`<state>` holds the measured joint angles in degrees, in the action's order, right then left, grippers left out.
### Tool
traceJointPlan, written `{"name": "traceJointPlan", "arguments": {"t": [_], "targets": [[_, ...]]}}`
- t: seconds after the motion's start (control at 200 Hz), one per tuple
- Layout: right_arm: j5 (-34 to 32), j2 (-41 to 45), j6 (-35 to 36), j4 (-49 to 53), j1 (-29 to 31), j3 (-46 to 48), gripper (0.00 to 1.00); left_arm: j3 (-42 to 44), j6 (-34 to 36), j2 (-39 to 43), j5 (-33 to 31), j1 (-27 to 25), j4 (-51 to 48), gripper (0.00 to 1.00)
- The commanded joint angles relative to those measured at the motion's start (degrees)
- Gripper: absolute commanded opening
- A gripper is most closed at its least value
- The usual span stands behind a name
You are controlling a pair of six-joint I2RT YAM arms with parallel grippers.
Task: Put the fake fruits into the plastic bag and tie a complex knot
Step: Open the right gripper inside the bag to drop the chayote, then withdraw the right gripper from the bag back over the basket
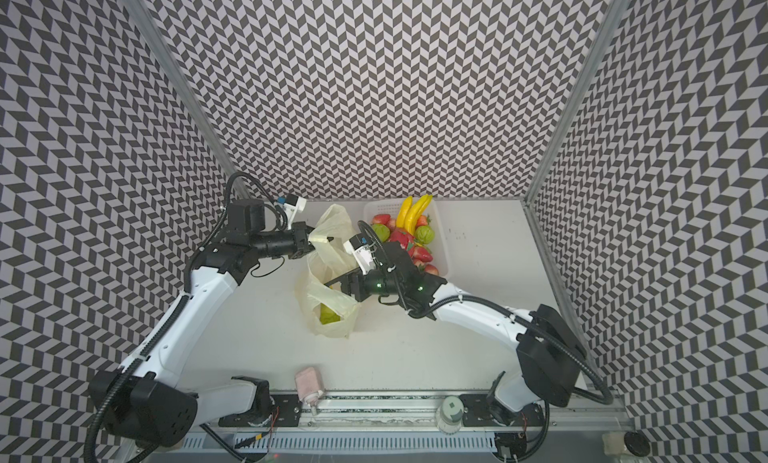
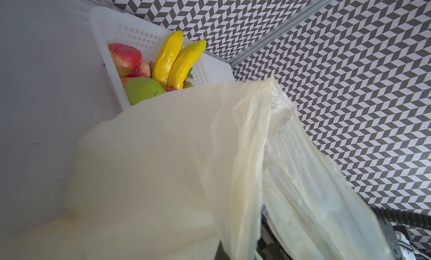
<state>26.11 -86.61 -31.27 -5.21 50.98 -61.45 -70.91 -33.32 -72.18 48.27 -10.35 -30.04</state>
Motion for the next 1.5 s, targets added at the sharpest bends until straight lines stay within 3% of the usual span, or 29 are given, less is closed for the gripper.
{"name": "traceJointPlan", "arguments": {"t": [0.0,0.511,0.846,1.006,1.066,1.147,1.237,1.492], "targets": [[-1.8,1.7,0.9,-1.0,0.3,-1.5,0.81,0.0,0.2,1.4,0.6,0.1,1.0,0.00],[-13.2,10.6,9.3,6.1,0.1,3.8,0.82,-0.6,3.0,1.4,-1.6,1.4,-2.7,0.00],[-17.6,3.9,8.1,4.3,4.0,2.2,0.79,-0.7,2.8,1.3,-1.6,1.3,-2.7,0.00],[-20.4,0.1,7.5,6.6,4.4,-2.1,0.55,-1.0,3.1,1.3,-1.7,1.5,-2.9,0.00],[-22.9,-0.5,7.6,9.7,4.3,-4.2,0.28,-1.1,3.4,1.5,-1.7,1.9,-3.3,0.00],[-27.2,0.7,8.4,13.8,3.7,-5.3,0.00,-1.6,4.5,1.6,-1.5,2.8,-4.8,0.00],[-27.6,4.5,8.6,14.7,1.2,-3.0,0.00,-2.5,6.3,1.7,-1.8,4.6,-7.2,0.00],[-16.2,12.5,9.4,14.9,-8.9,2.2,0.00,-6.1,12.3,1.3,-4.7,8.7,-14.9,0.00]]}}
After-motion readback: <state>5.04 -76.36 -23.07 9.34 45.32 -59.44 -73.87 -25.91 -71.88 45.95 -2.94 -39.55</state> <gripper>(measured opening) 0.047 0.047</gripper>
